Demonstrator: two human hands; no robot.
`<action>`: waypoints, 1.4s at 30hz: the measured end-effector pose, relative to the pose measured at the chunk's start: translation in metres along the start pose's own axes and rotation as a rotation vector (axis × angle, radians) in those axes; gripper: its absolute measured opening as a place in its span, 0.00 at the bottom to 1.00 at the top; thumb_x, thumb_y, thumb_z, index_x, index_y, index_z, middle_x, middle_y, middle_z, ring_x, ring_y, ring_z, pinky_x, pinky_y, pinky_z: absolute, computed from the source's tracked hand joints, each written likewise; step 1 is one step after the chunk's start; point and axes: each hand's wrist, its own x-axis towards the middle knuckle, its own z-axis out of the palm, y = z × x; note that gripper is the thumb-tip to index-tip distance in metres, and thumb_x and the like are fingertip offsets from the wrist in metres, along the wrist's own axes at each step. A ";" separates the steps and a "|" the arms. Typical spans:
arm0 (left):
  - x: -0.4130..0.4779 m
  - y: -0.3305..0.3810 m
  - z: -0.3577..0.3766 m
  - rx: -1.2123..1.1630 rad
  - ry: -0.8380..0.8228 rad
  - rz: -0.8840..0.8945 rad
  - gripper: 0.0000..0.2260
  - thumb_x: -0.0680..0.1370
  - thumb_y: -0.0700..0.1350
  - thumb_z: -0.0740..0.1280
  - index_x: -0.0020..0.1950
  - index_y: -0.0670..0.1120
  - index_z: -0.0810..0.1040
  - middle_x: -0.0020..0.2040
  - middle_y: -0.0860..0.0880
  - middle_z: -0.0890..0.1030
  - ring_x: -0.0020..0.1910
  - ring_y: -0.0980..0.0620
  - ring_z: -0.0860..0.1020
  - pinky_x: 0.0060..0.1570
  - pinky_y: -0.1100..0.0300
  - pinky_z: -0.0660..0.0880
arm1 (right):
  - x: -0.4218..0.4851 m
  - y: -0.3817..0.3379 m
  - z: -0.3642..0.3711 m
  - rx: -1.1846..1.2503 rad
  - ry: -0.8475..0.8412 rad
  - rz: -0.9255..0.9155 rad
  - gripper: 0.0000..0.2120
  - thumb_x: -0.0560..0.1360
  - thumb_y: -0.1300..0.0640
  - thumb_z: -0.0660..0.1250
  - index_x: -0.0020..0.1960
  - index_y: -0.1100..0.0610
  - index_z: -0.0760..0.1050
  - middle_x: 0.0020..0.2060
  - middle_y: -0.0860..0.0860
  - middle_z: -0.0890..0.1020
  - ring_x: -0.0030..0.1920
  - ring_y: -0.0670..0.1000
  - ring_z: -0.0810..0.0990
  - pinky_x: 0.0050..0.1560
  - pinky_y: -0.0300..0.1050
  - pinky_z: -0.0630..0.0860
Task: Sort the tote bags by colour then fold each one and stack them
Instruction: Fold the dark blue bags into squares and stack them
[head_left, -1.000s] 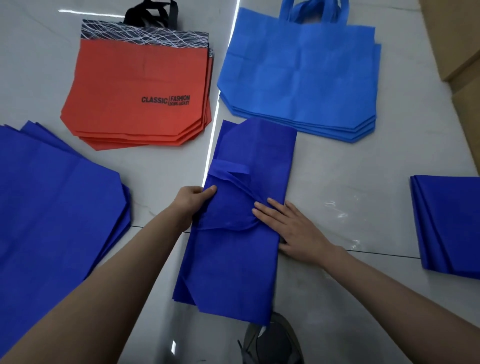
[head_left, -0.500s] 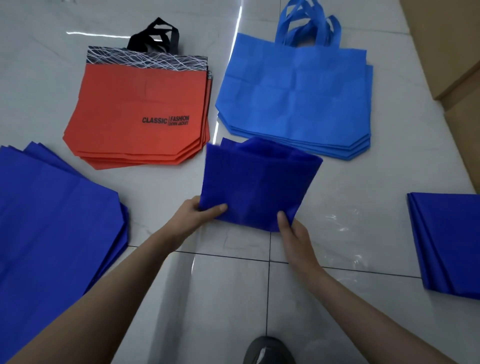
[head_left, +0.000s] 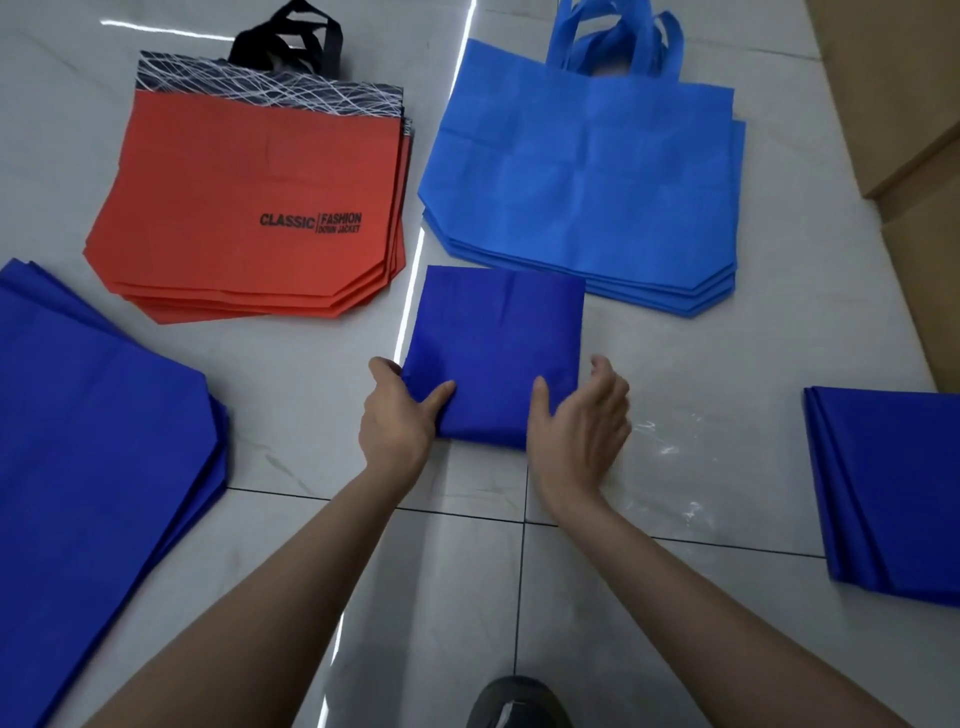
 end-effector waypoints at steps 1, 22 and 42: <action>-0.007 0.000 0.000 0.047 0.024 0.029 0.23 0.73 0.55 0.70 0.56 0.44 0.62 0.47 0.48 0.73 0.42 0.46 0.73 0.40 0.53 0.70 | -0.003 -0.002 0.002 -0.069 0.054 -0.214 0.23 0.76 0.50 0.61 0.68 0.59 0.66 0.63 0.59 0.73 0.61 0.58 0.71 0.59 0.54 0.66; -0.031 -0.042 0.025 0.560 0.202 0.648 0.21 0.79 0.46 0.57 0.71 0.40 0.66 0.71 0.39 0.67 0.71 0.41 0.62 0.67 0.42 0.61 | 0.001 0.035 0.012 -0.492 -0.326 -0.623 0.25 0.76 0.47 0.50 0.69 0.51 0.71 0.67 0.54 0.73 0.65 0.59 0.72 0.65 0.61 0.66; -0.033 -0.055 0.041 0.632 0.079 0.475 0.28 0.80 0.56 0.45 0.74 0.41 0.59 0.75 0.41 0.61 0.73 0.42 0.59 0.69 0.48 0.56 | 0.079 0.006 0.040 -0.548 -0.318 -0.545 0.28 0.79 0.39 0.47 0.71 0.54 0.64 0.68 0.56 0.68 0.63 0.58 0.68 0.56 0.54 0.67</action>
